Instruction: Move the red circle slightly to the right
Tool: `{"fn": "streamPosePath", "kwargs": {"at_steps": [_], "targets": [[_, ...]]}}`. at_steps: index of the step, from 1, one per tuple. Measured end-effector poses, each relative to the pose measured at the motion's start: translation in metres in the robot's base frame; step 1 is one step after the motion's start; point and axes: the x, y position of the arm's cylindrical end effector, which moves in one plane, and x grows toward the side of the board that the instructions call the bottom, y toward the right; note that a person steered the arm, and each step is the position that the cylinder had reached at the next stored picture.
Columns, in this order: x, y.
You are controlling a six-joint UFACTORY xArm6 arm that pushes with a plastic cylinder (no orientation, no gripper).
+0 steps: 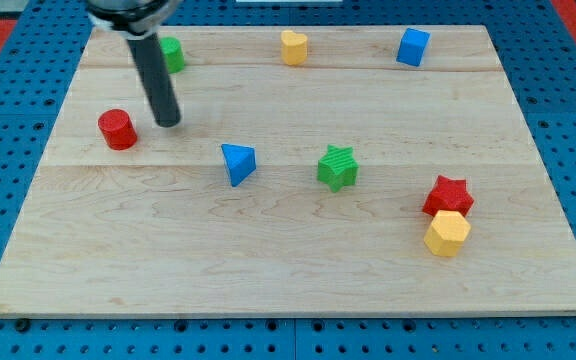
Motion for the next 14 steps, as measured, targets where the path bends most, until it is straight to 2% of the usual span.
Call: {"fn": "streamPosePath", "kwargs": {"at_steps": [1, 2, 3, 4, 5, 6, 9, 14], "targets": [[0.034, -0.006], [0.061, -0.068], [0.057, -0.109], [0.034, -0.109], [0.034, -0.11], [0.033, -0.075], [0.037, -0.117], [0.037, -0.125]]}}
